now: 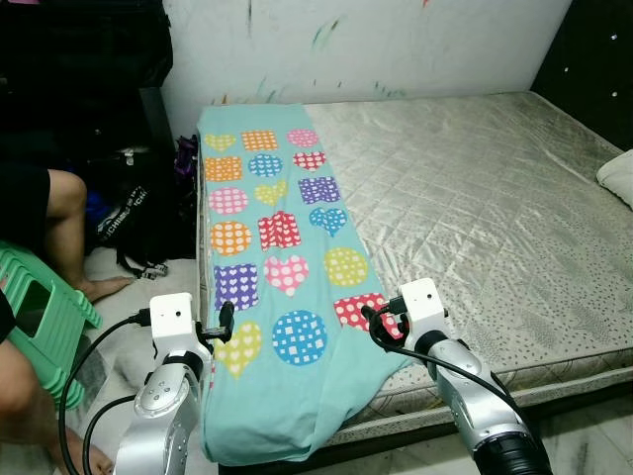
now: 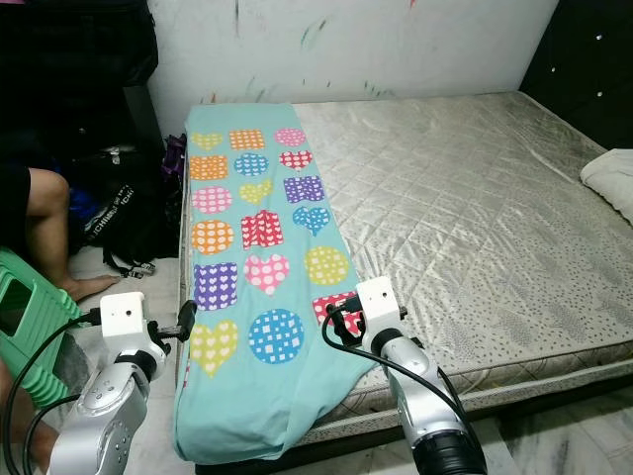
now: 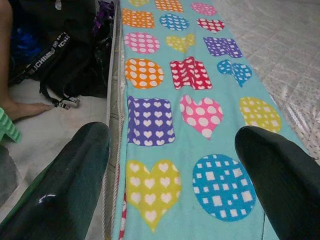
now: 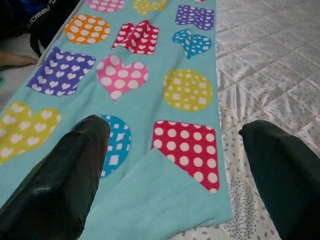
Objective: Clean up the room
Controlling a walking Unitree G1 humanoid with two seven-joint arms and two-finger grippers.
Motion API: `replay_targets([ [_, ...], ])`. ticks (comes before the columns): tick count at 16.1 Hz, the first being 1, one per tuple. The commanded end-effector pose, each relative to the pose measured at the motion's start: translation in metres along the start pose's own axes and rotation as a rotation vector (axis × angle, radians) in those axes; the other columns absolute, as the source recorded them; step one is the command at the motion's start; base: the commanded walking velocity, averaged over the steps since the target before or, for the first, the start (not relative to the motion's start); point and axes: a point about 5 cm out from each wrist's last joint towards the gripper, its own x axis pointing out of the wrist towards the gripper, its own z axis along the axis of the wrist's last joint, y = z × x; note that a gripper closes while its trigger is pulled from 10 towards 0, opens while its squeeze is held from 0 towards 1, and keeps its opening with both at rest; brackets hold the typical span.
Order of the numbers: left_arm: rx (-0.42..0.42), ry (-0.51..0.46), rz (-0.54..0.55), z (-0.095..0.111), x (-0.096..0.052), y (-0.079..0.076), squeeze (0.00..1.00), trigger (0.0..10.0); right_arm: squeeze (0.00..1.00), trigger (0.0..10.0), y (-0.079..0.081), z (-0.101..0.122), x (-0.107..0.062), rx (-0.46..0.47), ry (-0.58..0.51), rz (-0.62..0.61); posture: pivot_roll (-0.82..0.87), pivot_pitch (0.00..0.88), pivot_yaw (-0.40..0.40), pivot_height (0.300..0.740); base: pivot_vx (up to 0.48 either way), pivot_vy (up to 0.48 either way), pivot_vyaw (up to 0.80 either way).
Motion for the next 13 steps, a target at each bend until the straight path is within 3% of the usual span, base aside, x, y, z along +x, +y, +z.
replay_targets([
  [1,0.009,0.014,0.003,-0.0002,0.0018,-0.0011,0.0,10.0,0.0,10.0,0.0014,0.0088,0.0013,-0.02,-0.023,0.01,-0.08,0.0,-0.028,0.74,0.0,0.0,0.0],
  [13,0.005,0.015,-0.015,0.0003,0.0027,-0.004,0.0,10.0,0.0,10.0,-0.0016,0.0109,0.0027,-0.044,-0.036,-0.019,-0.07,0.0,-0.034,0.74,0.0,0.0,0.0],
])
